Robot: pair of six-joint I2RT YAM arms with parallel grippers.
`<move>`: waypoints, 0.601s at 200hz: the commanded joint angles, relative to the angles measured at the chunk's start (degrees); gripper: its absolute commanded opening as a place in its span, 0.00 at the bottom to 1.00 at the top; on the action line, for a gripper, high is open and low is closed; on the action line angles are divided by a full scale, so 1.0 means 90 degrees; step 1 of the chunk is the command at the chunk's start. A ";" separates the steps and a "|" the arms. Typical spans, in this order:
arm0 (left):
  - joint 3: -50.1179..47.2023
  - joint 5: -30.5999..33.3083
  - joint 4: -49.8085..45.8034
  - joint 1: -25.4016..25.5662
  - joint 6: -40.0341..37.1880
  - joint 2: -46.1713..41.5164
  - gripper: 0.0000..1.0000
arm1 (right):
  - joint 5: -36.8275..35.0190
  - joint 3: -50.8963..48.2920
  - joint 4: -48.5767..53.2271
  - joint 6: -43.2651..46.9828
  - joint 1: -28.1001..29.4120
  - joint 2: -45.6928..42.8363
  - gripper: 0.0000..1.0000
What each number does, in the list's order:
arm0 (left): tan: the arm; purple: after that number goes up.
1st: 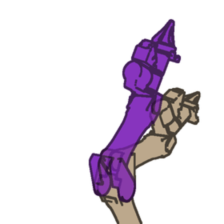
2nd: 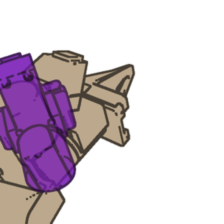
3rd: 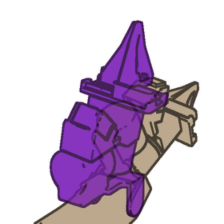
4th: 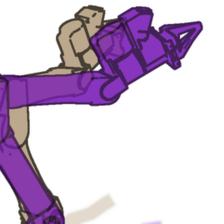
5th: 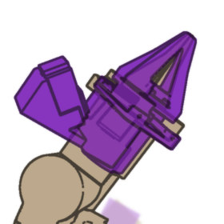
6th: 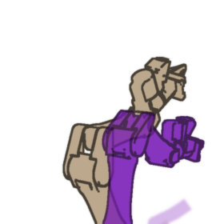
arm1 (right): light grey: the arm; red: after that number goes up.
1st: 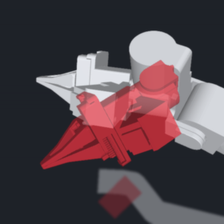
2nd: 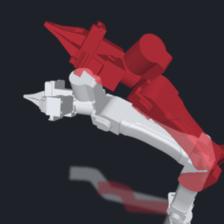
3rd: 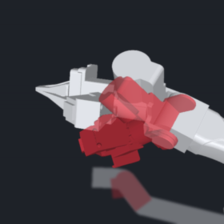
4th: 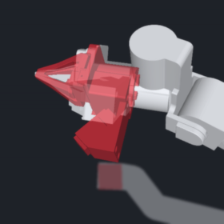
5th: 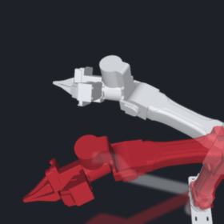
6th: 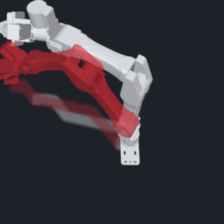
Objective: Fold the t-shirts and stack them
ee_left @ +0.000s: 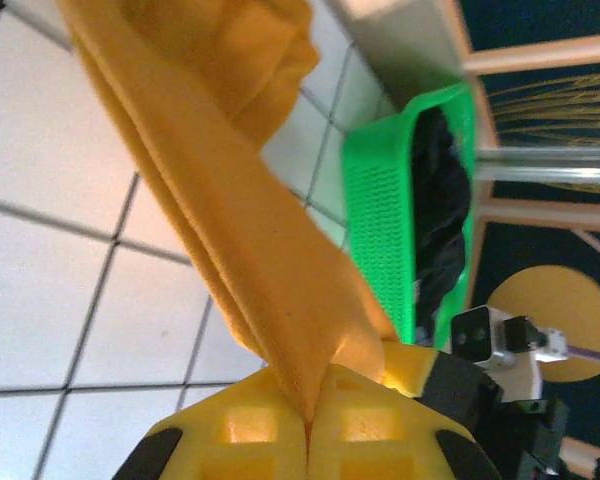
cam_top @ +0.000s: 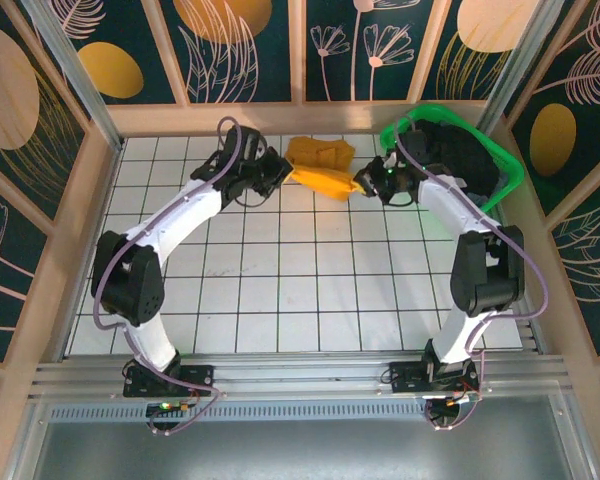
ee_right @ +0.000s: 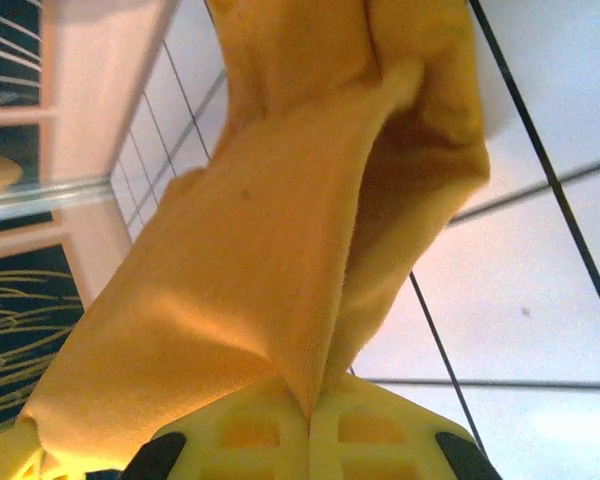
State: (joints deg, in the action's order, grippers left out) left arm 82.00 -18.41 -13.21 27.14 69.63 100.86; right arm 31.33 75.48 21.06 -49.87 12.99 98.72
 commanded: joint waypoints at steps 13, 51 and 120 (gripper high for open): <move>-0.1733 -0.0649 -0.0375 0.0039 -0.0319 -0.0357 0.00 | 0.0106 -0.1498 0.0367 -0.0035 0.0531 -0.0568 0.00; -0.3209 -0.0950 -0.1053 0.0092 -0.0951 -0.1116 0.00 | 0.0483 -0.2573 0.0952 0.0501 0.1030 -0.1030 0.00; -0.3711 -0.0854 -0.1689 0.0120 -0.0920 -0.2410 0.00 | 0.0696 -0.2578 0.1964 0.0653 0.1156 -0.1993 0.00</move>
State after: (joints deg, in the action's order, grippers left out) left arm 46.04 -28.69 -23.49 28.53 61.87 82.04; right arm 38.26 51.42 33.87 -43.20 23.57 85.25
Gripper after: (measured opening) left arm 0.060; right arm 0.055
